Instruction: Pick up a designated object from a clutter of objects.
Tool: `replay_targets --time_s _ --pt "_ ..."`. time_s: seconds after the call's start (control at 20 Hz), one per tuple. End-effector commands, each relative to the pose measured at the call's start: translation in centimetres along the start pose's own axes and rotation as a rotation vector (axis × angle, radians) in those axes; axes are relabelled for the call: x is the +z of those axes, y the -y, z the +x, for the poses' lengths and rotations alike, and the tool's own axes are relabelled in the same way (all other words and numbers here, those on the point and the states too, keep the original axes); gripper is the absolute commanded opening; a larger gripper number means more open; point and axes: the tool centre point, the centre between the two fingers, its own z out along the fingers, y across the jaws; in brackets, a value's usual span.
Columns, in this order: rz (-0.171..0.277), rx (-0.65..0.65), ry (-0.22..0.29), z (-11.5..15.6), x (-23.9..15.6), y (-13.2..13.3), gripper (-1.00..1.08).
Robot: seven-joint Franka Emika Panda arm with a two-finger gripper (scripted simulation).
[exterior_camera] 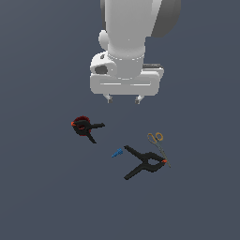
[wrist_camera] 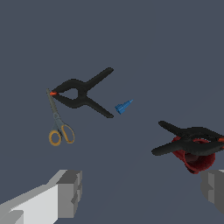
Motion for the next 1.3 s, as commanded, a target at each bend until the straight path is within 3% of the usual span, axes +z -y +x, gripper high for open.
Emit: replay_targets --time_s 0.0,0.45,0.75,1.25 --pt "0.000 0.000 0.000 0.0 0.0 0.0 1.00" --pt "-0.018 0.035 0.038 -0.7 1.7 -0.6 1.00" --pt "-0.019 0.035 0.039 -0.6 1.9 -0.5 1.00" --pt "-0.027 0.013 0.025 1.5 5.9 2.8 1.00"
